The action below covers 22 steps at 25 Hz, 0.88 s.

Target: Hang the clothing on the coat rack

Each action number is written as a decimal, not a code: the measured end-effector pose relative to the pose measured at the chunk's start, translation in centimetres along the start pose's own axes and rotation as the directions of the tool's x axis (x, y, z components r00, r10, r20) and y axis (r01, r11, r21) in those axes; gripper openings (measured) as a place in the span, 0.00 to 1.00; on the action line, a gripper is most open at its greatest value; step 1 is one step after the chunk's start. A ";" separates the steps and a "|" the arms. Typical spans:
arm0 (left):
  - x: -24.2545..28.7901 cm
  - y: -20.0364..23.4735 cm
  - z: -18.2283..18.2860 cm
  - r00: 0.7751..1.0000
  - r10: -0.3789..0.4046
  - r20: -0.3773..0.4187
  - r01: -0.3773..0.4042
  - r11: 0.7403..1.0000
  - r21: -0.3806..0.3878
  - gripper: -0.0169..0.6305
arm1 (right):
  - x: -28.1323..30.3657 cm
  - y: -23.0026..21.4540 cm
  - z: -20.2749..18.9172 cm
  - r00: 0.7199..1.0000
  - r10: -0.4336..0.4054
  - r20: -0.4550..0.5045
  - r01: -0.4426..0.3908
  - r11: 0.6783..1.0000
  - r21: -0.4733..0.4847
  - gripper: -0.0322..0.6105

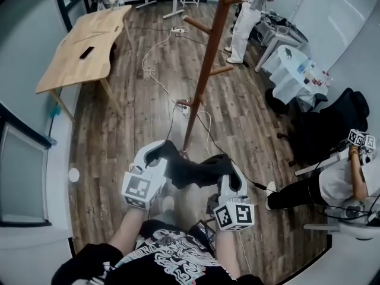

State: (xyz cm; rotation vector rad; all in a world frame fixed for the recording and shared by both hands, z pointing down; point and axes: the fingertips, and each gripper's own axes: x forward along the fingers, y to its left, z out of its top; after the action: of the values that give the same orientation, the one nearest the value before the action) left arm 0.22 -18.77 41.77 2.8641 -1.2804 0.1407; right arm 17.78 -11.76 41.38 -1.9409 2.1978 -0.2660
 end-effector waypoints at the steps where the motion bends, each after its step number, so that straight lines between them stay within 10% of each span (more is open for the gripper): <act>1: 0.5 0.3 0.0 1.000 -0.006 0.000 0.006 1.000 -0.003 0.02 | 0.5 -0.1 0.1 1.000 -0.005 0.001 0.005 1.000 0.000 0.07; 22: 6.2 5.0 2.0 0.996 -0.068 0.052 0.069 0.998 -0.007 0.02 | 7.3 -0.7 1.0 0.998 -0.054 0.033 0.054 0.998 -0.014 0.07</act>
State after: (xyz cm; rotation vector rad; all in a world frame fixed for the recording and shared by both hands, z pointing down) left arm 0.82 -26.82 40.08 2.9187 -1.1856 0.0605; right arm 17.87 -19.11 40.36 -2.0005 2.1352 -0.2242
